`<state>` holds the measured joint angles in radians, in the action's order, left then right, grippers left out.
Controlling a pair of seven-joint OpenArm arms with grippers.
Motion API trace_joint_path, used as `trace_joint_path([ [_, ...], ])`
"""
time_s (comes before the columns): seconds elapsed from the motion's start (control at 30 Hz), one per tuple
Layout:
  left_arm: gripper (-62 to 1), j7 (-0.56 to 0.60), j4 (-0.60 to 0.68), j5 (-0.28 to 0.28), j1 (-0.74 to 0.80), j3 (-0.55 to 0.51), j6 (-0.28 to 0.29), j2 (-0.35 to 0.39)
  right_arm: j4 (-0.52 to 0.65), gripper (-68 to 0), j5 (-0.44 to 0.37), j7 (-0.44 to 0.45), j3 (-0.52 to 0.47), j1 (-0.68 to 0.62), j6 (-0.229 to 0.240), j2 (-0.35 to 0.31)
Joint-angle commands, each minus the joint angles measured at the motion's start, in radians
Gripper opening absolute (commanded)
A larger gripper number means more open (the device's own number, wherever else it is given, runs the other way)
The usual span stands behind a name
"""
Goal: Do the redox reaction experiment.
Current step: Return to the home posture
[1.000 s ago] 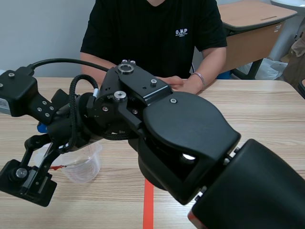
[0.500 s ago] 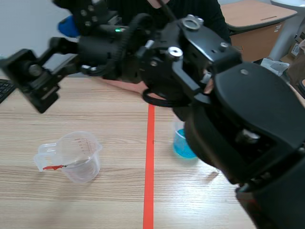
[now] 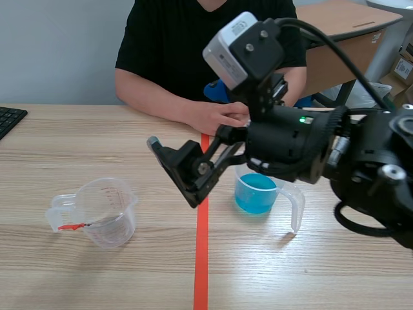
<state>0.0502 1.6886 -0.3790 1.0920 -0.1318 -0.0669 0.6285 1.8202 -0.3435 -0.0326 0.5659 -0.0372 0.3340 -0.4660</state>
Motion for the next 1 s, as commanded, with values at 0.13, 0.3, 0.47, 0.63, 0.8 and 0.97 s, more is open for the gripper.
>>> trace_joint_path([
  [0.13, 1.4, 0.064, 0.078, -0.004, -0.006, -0.005, 0.01, 0.097, 0.152, 0.4, -0.008, 0.029, -0.063, -0.158, -0.045, -0.103],
  [0.3, 1.4, 0.064, 0.123, -0.034, -0.038, -0.005, 0.013, 0.184, 0.244, 0.4, -0.008, 0.061, -0.119, -0.319, -0.089, -0.19],
  [0.47, 1.4, 0.058, 0.17, -0.109, -0.058, -0.005, 0.039, 0.288, 0.306, 0.4, -0.008, 0.099, -0.185, -0.457, -0.136, -0.253],
  [0.63, 1.4, 0.037, 0.224, -0.197, -0.071, -0.007, 0.066, 0.391, 0.33, 0.4, -0.008, 0.117, -0.243, -0.561, -0.17, -0.278],
  [0.8, 1.4, -0.003, 0.251, -0.297, -0.127, -0.008, 0.081, 0.444, 0.33, 0.4, -0.008, 0.113, -0.267, -0.584, -0.179, -0.277],
  [0.97, 1.4, -0.063, 0.25, -0.37, -0.232, -0.008, 0.082, 0.427, 0.33, 0.4, -0.009, 0.106, -0.267, -0.583, -0.181, -0.277],
])
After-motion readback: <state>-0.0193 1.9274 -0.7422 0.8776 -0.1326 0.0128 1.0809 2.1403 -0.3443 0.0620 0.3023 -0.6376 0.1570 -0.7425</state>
